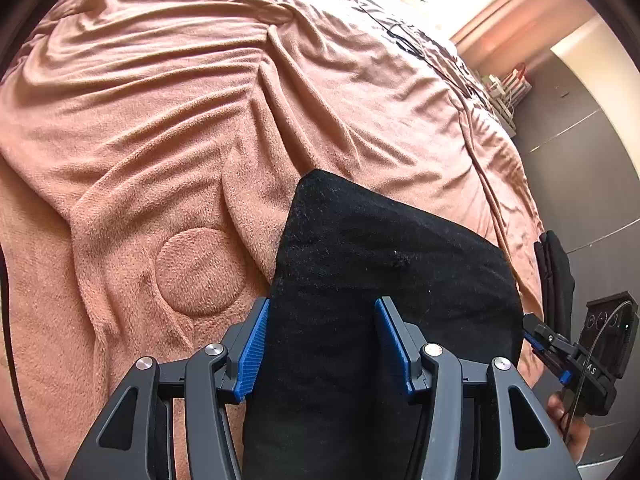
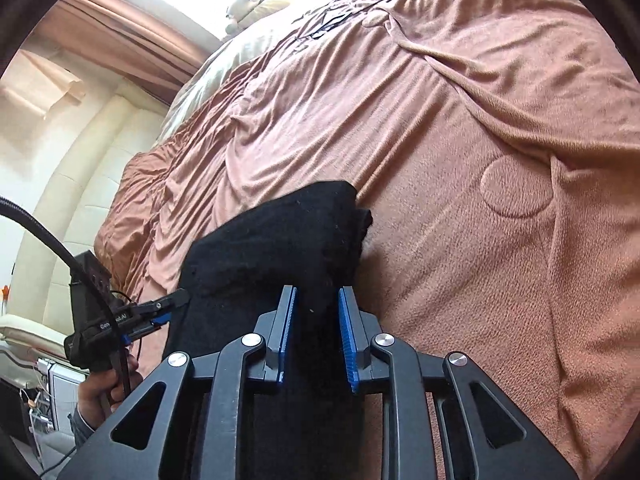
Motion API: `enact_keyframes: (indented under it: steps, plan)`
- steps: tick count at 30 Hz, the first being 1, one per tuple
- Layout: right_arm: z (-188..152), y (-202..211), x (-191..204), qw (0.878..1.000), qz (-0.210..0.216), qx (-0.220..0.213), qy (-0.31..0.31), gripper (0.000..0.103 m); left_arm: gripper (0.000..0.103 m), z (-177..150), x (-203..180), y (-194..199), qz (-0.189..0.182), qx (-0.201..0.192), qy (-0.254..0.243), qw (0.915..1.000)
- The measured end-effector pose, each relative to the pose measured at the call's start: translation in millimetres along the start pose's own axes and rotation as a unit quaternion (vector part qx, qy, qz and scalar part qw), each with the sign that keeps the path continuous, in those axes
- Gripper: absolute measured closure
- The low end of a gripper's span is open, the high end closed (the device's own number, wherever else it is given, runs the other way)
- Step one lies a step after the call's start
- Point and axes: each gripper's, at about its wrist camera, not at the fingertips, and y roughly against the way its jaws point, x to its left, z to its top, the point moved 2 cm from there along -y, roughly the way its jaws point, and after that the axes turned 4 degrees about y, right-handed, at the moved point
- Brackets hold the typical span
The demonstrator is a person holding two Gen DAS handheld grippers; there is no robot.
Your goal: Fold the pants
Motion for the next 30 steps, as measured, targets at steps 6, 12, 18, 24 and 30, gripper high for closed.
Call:
enact_keyframes:
  steps: [6, 12, 18, 24, 30]
  plan:
    - [12, -18, -9, 1.000, -0.005, 0.010, -0.017, 0.085, 0.049, 3, -2, 0, 0.003, -0.002, -0.003, 1.0000]
    - [0, -36, -21, 0.999, -0.030, 0.020, -0.012, 0.085, 0.049, 11, -3, -3, 0.000, -0.004, -0.005, 1.0000]
    - [-5, -40, -32, 0.999, -0.007, 0.014, -0.036, 0.085, 0.049, 16, -7, -10, 0.002, 0.002, -0.008, 1.0000]
    - [-4, -30, -30, 0.999, 0.000, 0.021, -0.043, 0.085, 0.049, 6, -5, -4, 0.001, 0.004, -0.013, 0.9999]
    - [-15, -18, -14, 0.999, -0.016, 0.027, -0.022, 0.085, 0.049, -11, 2, 6, 0.003, 0.009, -0.015, 0.9998]
